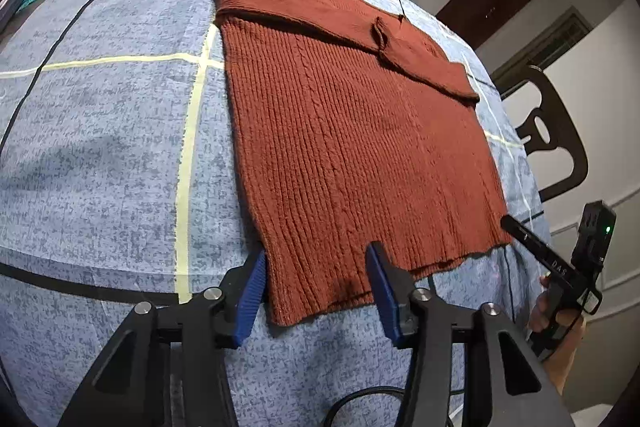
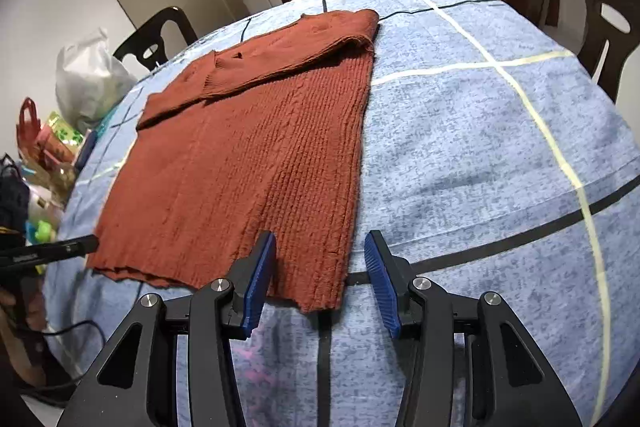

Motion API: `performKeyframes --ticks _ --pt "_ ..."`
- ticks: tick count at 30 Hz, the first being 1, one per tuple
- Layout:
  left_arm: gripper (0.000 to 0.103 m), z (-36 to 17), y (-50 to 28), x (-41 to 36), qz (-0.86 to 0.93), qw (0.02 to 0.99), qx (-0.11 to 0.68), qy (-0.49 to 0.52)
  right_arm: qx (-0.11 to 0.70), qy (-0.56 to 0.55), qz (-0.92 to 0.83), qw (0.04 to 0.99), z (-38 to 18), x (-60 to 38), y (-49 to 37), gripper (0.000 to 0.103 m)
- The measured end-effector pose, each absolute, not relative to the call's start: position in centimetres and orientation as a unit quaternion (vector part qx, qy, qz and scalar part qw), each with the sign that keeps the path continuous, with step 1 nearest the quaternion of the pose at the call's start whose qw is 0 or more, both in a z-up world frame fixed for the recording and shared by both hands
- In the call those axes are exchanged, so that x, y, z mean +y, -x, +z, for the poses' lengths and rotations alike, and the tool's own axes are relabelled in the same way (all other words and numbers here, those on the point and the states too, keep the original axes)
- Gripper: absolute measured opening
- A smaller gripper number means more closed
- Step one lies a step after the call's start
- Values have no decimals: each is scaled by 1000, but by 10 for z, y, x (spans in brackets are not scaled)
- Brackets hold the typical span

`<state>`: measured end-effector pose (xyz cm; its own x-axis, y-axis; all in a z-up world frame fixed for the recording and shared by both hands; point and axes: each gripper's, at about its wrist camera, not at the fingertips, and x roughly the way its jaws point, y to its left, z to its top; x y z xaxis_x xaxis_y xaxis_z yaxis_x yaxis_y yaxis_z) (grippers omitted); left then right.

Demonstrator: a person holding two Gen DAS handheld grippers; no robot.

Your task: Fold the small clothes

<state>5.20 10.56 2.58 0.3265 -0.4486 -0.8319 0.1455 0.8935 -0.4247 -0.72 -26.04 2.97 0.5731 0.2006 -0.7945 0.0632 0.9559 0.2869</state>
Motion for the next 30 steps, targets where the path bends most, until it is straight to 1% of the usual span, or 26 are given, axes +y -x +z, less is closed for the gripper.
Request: performKeyframes --ticks 2,3,4,6,8,9,10,18,19,20,23,27,29,30 --pt "48 26 -52 106 -186 801 550 146 460 -145 45 875 30 -260 8 44" --pt "48 25 -52 106 -187 800 550 148 461 -147 49 874 30 -260 9 37" --pt "46 25 -52 105 -185 800 551 148 462 -149 57 872 29 -260 9 33" --pt "44 25 -52 104 -183 801 551 146 463 -154 70 870 28 -259 10 32" --pt "38 24 -52 106 -178 801 552 152 463 -155 69 870 27 -261 10 26" --pt "38 23 -53 107 -179 799 553 156 463 -161 72 869 27 -263 10 23" --pt "38 22 -53 108 -178 797 555 162 464 -171 75 866 26 -266 10 22" --pt "38 20 -54 110 -183 790 557 177 466 -197 82 859 23 -274 14 20" --pt "37 19 -54 111 -188 785 560 186 464 -200 83 859 23 -275 14 20" --pt "30 16 -55 112 -191 778 564 197 462 -205 84 859 22 -276 14 20" --pt "21 15 -56 113 -187 779 567 194 458 -221 89 857 20 -281 15 20" --pt "20 16 -55 111 -183 782 566 186 462 -246 96 846 19 -287 11 19" --pt "15 16 -55 110 -183 784 566 180 466 -244 96 845 20 -286 10 19" --pt "15 16 -56 110 -183 784 566 179 467 -241 95 845 21 -285 10 19"
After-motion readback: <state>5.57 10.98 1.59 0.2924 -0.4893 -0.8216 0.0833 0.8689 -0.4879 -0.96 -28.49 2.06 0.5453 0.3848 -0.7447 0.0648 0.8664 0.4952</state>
